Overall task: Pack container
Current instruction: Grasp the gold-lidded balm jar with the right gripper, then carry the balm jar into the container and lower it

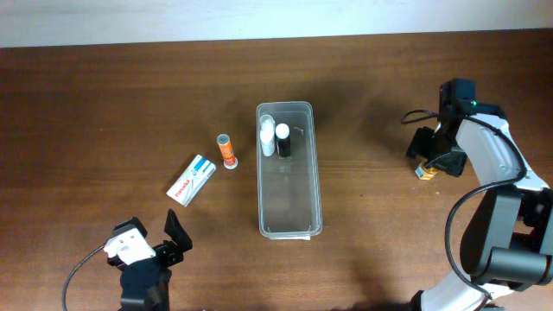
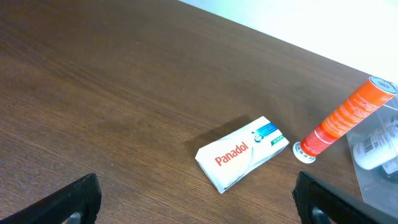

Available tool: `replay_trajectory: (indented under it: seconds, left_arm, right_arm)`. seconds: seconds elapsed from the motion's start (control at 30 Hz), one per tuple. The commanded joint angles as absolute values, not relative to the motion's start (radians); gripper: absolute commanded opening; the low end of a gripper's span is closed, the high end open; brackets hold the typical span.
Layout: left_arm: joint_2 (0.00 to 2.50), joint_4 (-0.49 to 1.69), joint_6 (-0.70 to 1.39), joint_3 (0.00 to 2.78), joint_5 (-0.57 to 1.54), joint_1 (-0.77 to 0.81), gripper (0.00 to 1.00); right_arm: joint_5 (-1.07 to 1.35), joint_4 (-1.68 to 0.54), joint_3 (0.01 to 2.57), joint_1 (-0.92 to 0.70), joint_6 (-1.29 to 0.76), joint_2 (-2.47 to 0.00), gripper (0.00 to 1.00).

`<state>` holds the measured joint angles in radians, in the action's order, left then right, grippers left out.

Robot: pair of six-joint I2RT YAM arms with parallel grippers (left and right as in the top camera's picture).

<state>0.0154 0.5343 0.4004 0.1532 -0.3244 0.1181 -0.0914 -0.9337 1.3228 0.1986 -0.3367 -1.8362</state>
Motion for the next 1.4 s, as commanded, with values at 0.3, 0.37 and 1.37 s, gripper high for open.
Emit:
replay_trajectory:
  seconds: [0.3, 0.37, 1.37]
  left_arm:
    - [0.006, 0.534, 0.391, 0.149, -0.32, 0.115, 0.99]
    - [0.006, 0.534, 0.391, 0.149, -0.32, 0.115, 0.99]
    - [0.006, 0.534, 0.391, 0.149, -0.32, 0.115, 1.0]
  right_arm:
    - [-0.098, -0.922, 1.312, 0.205, -0.323, -1.91, 0.61]
    - [-0.098, -0.919, 1.312, 0.205, -0.323, -1.91, 0.53]
    - [-0.019, -0.999, 1.423, 0.075, -0.316, -1.733, 0.35]
